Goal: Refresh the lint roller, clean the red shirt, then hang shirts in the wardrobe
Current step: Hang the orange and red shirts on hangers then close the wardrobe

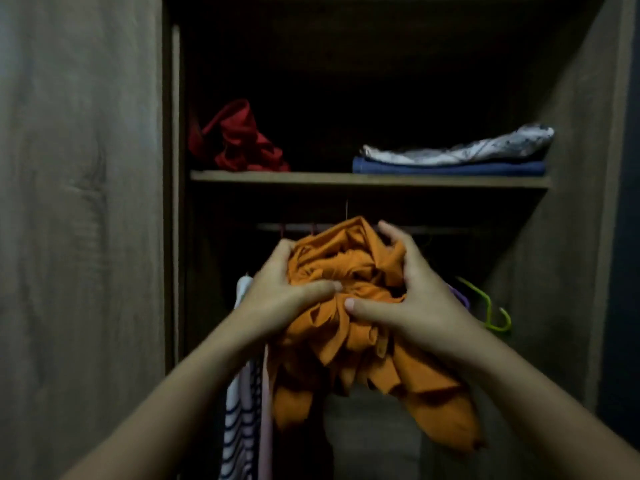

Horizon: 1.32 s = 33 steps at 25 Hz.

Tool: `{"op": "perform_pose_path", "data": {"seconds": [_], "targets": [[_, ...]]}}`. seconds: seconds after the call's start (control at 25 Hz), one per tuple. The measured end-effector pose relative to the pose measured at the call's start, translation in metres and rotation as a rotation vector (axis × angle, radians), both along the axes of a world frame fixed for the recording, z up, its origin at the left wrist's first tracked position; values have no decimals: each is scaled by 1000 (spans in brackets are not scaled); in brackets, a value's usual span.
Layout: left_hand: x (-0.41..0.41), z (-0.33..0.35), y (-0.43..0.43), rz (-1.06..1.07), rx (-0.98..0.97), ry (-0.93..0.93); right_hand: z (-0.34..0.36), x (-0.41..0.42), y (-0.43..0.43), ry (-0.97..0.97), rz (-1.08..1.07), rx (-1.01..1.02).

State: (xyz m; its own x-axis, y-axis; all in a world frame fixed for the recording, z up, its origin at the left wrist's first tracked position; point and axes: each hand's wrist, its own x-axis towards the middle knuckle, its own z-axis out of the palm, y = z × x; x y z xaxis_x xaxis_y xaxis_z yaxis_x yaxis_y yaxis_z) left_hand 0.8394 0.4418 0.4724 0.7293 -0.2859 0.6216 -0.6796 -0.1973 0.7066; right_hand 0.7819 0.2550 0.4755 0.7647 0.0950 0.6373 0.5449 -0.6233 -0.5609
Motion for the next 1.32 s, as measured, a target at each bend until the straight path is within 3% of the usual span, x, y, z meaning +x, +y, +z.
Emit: {"op": "perform_pose_path", "data": {"seconds": [0.16,0.28,0.52,0.72,0.88,1.04,1.12,1.2,1.32], "targets": [[-12,-71,-7,-223,-7,277,-54,-4,-12,379,9,-43],[-12,-96,-1,-249,-42,422,-74,-20,-23,608,191,-1],[-13,-102,-3,-266,182,132,-81,-17,-26,443,-94,91],[-10,-87,20,-150,315,106,-70,-10,-38,317,-170,477],[-10,-90,44,-53,593,33,-59,-6,-55,285,-262,397],[-37,-78,47,-208,401,-17,-67,11,-67,260,-423,271],[-49,-65,35,-247,261,-21,-73,15,-65,229,-538,22],[-46,-59,18,-155,101,27,-81,12,-54,239,-539,-115],[-28,-59,-5,-42,-22,182,-91,-7,-22,63,-380,2]]}}
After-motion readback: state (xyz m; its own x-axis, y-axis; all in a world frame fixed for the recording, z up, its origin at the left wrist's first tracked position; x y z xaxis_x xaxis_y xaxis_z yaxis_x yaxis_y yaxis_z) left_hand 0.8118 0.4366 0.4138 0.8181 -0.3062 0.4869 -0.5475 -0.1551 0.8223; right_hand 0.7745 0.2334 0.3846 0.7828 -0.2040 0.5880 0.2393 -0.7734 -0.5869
